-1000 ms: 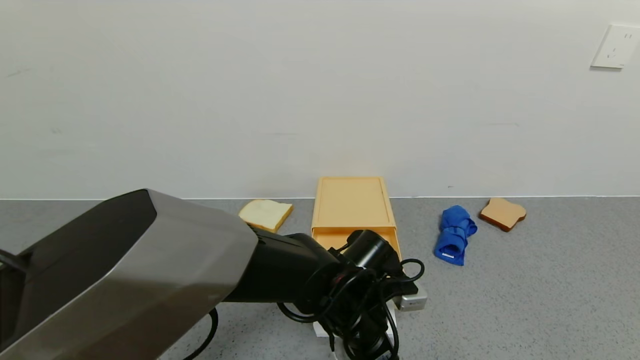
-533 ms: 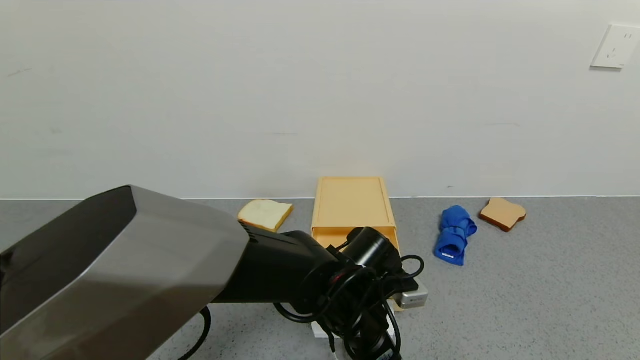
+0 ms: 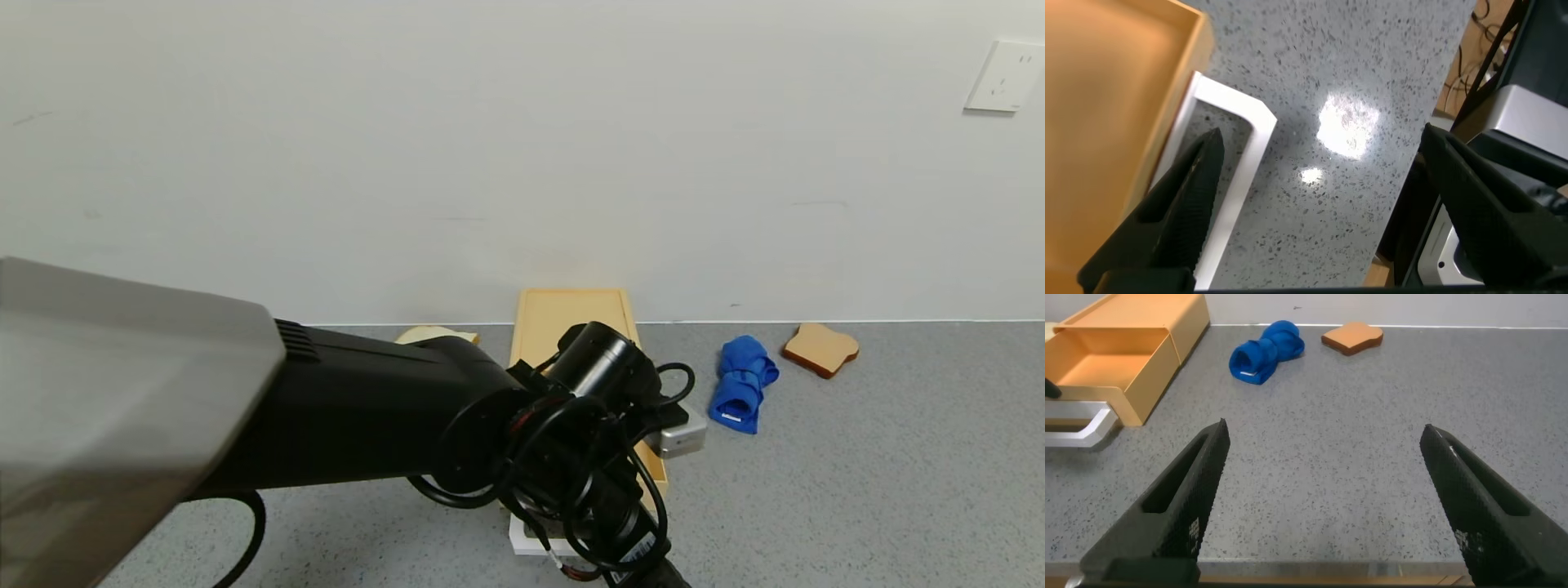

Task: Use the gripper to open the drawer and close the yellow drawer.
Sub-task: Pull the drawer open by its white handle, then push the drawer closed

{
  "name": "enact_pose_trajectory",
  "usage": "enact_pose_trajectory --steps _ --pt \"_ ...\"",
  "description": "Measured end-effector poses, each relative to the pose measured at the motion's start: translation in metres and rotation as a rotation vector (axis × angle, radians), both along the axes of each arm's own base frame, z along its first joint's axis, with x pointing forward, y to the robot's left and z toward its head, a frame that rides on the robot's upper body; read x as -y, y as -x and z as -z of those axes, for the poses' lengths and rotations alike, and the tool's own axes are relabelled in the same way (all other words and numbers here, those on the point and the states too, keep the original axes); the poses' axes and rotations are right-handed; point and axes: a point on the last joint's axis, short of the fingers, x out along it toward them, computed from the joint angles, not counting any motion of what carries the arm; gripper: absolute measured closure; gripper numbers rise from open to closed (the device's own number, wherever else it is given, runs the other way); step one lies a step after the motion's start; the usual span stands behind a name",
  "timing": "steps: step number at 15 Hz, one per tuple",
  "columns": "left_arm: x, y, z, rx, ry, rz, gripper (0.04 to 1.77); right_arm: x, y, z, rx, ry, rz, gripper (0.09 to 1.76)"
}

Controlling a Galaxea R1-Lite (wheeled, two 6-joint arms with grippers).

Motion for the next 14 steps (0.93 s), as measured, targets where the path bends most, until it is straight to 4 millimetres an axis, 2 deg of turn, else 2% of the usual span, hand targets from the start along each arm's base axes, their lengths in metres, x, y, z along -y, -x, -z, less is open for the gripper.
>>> enact_pose_trajectory --steps 4,7,11,14 --pt "-0.02 -0.007 -0.037 0.129 0.027 -0.106 0.08 0.0 0.0 0.0 0.0 0.0 0.0 0.14" --pt "-0.049 -0.024 -0.066 0.213 0.063 -0.22 0.08 0.0 0.0 0.0 0.0 0.0 0.0 0.14" --pt "-0.09 -0.037 -0.104 0.338 0.069 -0.509 0.08 0.0 0.0 0.0 0.0 0.0 0.0 0.14" --pt "-0.104 -0.035 -0.117 0.368 0.079 -0.707 0.08 0.0 0.0 0.0 0.0 0.0 0.0 0.14"
